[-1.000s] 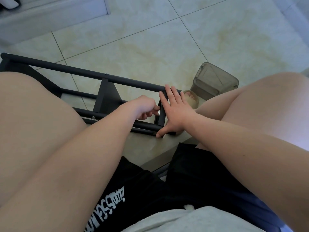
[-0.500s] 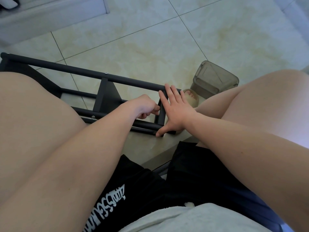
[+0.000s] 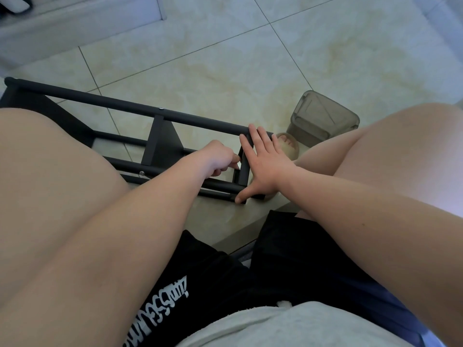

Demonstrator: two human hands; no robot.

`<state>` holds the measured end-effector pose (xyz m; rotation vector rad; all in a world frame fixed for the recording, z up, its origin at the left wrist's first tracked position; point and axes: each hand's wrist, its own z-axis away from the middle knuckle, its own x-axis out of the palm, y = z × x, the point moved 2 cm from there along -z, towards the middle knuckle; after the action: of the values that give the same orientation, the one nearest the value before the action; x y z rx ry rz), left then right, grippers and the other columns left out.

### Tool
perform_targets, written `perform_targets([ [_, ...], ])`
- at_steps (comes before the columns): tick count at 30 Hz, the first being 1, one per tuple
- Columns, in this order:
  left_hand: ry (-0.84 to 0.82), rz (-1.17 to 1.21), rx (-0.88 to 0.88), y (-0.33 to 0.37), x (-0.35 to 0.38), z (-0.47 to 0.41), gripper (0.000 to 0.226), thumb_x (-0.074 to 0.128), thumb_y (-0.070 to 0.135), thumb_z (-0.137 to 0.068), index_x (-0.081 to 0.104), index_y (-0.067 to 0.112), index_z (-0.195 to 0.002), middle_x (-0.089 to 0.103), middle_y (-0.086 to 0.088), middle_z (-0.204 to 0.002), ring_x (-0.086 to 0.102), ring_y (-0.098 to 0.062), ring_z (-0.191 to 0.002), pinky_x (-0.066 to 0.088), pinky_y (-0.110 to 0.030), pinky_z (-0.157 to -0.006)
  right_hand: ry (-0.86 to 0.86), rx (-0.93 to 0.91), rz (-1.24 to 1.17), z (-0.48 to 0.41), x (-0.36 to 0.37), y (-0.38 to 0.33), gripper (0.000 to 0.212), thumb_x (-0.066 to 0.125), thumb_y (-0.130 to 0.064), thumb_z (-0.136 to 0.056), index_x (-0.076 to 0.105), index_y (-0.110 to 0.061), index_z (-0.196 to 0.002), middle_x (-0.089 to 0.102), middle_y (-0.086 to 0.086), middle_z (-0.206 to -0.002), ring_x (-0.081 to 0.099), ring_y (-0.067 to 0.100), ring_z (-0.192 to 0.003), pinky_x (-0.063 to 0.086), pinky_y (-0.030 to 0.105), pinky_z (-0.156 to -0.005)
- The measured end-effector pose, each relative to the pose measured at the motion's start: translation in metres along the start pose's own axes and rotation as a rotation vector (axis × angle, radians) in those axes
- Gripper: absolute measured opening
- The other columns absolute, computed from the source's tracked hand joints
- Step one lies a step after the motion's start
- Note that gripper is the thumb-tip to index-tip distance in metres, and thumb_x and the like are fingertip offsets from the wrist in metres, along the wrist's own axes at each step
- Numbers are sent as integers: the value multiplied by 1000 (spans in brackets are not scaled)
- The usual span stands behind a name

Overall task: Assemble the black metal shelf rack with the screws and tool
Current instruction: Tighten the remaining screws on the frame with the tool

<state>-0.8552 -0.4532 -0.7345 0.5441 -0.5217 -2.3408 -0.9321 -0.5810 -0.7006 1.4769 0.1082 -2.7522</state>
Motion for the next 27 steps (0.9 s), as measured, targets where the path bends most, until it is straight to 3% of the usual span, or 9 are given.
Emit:
perform_targets([
  [2,-19,-28,-10,-2,-1,0,18,61,17,-91,70,3,-98,75,-12,-106,34,-20,-72,29,-24,-52,-2,0,0,0,-1,0,164,55,-102,-44,-25,-14,-157,-38,14,-160,-33,32,-150,-17,50,-121],
  [4,-30,-55,-14,-1,-2,1,22,59,17,-92,70,2,-105,76,-8,-96,34,-16,-66,29,-23,-50,-4,2,2,-1,0,1,164,55,-103,-44,-25,-14,-157,-39,14,-160,-34,32,-149,-16,50,-122],
  [8,-45,-72,-17,1,-3,2,13,57,13,-94,66,5,-98,74,-2,-81,34,-14,-61,30,-21,-48,-11,4,-1,0,0,1,164,55,-103,-44,-25,-15,-157,-39,14,-160,-34,31,-149,-15,51,-123],
  [13,-77,-137,-16,3,-7,3,12,55,14,-95,64,7,-91,75,-2,-87,35,-14,-62,30,-22,-51,-7,2,8,1,-1,0,163,55,-102,-45,-26,-14,-156,-38,14,-160,-33,32,-150,-15,51,-123],
  [20,-128,-236,23,-1,-13,3,19,54,17,-94,71,10,-90,74,-9,-114,38,-22,-84,33,-28,-64,-3,2,1,1,1,0,164,55,-103,-44,-25,-14,-157,-37,15,-161,-33,32,-150,-14,52,-124],
  [25,-173,-323,41,-2,-19,8,22,52,17,-97,68,9,-110,77,12,-81,44,-13,-73,30,-23,-53,-6,-3,-1,0,1,0,163,53,-103,-45,-26,-14,-156,-38,15,-160,-34,32,-149,-16,51,-123],
  [27,-182,-335,54,-4,-20,10,19,53,17,-95,70,12,-104,78,9,-88,45,-15,-78,32,-26,-56,-3,-5,-2,0,1,0,163,53,-103,-46,-26,-14,-156,-38,15,-160,-34,32,-149,-15,51,-123],
])
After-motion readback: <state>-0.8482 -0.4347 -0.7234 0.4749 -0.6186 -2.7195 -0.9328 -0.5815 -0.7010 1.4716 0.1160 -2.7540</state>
